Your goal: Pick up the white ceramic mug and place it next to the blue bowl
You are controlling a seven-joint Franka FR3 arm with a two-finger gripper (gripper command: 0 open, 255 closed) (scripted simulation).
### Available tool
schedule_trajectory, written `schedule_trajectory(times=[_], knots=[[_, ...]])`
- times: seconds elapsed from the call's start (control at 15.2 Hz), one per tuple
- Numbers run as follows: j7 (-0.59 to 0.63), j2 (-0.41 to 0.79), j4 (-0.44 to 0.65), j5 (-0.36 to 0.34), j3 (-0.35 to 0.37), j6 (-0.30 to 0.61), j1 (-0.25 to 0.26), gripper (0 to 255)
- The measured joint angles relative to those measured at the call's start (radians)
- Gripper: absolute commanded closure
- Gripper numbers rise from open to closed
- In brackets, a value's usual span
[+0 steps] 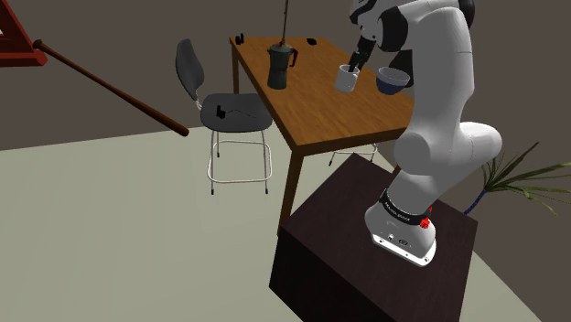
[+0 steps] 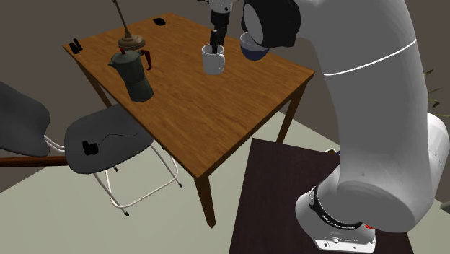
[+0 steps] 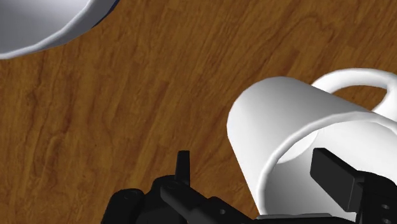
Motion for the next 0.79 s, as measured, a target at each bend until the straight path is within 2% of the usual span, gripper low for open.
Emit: schedule_trajectory(times=[0.4,0.79], knots=[[0.013,-0.034,0.053,-0.017,-0.012,-0.082,-0.008,0],[0.016,-0.036,0.068,-0.02,-0.013,-0.099,-0.01,0]])
